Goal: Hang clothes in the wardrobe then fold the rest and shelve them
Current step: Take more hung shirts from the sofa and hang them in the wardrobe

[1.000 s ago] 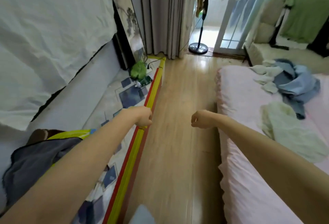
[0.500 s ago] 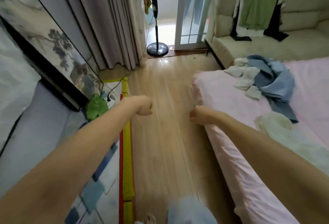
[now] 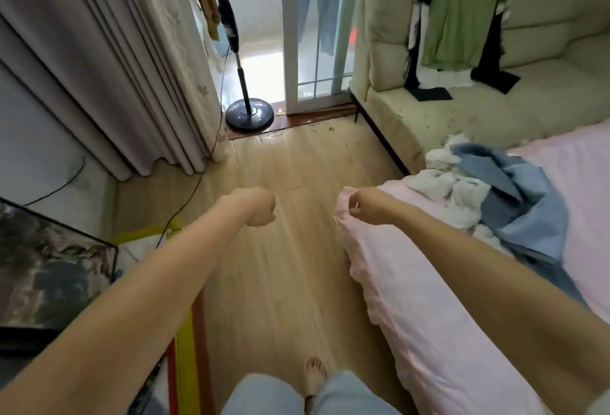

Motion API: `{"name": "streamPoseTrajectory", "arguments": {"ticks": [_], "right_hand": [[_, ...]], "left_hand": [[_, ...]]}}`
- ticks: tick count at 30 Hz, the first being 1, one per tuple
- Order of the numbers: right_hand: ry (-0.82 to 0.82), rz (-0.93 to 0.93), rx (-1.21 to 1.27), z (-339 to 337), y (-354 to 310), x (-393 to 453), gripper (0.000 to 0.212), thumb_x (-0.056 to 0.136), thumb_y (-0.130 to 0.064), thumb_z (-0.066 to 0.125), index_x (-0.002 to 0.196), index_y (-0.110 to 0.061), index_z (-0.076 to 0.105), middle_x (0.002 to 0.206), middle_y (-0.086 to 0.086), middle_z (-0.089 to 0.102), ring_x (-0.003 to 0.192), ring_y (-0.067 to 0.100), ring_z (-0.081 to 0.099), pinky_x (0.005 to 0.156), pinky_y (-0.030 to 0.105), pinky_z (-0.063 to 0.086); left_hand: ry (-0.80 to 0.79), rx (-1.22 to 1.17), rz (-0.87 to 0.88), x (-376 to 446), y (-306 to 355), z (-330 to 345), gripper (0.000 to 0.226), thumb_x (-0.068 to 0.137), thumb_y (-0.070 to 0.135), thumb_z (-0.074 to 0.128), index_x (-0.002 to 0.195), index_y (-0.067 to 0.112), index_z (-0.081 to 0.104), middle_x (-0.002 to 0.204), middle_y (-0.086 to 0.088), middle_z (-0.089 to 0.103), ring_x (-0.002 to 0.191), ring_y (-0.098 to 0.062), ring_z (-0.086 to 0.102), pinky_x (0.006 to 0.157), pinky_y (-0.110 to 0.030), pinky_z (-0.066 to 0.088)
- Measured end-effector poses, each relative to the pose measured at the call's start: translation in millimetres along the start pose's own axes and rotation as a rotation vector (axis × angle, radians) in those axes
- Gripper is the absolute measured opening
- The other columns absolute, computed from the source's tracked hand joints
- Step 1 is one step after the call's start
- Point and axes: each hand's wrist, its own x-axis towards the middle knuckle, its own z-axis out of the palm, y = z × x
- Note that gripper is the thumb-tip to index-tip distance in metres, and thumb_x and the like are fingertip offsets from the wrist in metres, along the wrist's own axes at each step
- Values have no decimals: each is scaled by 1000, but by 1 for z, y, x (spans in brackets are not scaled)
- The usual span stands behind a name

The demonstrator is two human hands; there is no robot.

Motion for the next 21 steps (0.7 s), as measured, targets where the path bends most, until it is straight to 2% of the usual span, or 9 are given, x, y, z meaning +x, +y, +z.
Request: {"name": "streamPoseTrajectory", "arguments": {"ticks": [2,4,7,11,14,16,21], "right_hand": [[25,12,10,-37,7,47,25,94,-17,47,101,-5,68,90,8,64,77,24,58,59,27,44],[17,11,10,-63,15,95,27,95,-19,48,104,-4,68,98,11,68,86,27,64,71,35,54],[21,47,35,-93,28,167,27,95,-21,49,102,-4,68,103,13,69,92,29,65,82,43,56],[84,115,82,-146,56,263,27,96,-25,49,106,-8,68,104,7,68,92,23,64,84,41,55],[99,218,150,-199,76,319,27,96,-25,50,111,-9,67,108,6,66,96,23,62,87,39,53],[143,283,207,-231,97,355,27,96,-26,50,111,-11,66,109,5,66,99,23,61,89,39,52],[174,414,289,-282,153,416,25,95,-26,50,106,-10,66,105,6,67,96,23,62,86,38,53]], "left_hand": [[36,21,43,41,-17,-34,37,99,34,44,125,16,60,127,-7,58,114,-30,56,88,-36,48],[53,17,83,91,-37,-72,36,98,34,45,124,15,61,126,-7,59,112,-30,56,89,-37,49],[80,47,150,160,-58,-123,37,99,32,43,127,13,59,129,-6,58,116,-29,55,93,-36,47],[112,98,253,260,-89,-198,39,101,31,42,132,12,55,134,-7,54,120,-27,52,97,-34,41],[91,177,319,326,-112,-268,39,101,33,41,132,12,55,133,-8,54,118,-28,53,93,-33,42],[111,244,370,374,-122,-316,39,101,34,42,129,12,57,130,-7,56,115,-28,54,96,-36,45],[127,308,502,473,-112,-412,37,100,34,40,125,15,59,124,-3,58,109,-24,55,94,-38,47]]}}
